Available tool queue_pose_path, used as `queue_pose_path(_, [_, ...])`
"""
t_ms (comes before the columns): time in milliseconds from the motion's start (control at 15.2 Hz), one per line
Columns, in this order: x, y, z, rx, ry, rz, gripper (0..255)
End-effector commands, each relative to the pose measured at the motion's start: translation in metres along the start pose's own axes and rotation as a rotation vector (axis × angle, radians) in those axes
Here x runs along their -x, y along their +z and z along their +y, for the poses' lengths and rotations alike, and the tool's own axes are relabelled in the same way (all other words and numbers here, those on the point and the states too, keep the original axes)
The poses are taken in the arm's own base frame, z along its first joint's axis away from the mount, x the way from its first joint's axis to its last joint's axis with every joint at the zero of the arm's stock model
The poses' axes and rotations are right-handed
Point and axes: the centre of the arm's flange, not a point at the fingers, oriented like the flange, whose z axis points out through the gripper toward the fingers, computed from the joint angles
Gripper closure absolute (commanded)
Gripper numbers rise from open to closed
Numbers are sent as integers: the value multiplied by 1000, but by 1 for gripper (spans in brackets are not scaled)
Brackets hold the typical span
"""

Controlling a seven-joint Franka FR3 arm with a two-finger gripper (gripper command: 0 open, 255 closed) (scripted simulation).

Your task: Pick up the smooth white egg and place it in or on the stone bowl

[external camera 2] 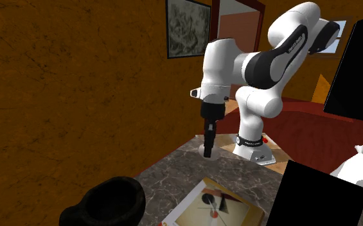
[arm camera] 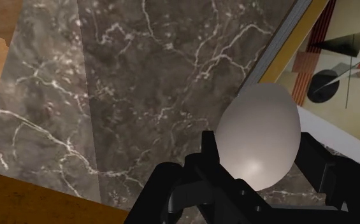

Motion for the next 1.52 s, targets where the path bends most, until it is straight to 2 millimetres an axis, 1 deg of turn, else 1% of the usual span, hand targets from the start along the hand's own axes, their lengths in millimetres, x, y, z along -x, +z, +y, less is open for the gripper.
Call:
queue_pose_path(0, [1,-10,-2,1,0,0,255])
queue_pose_path(924, [-2,-83,-16,1,0,0,255])
queue_pose_path(990, [-2,-86,-16,1,0,0,255])
queue_pose_path(1452, [-71,-75,-77,1,0,0,255])
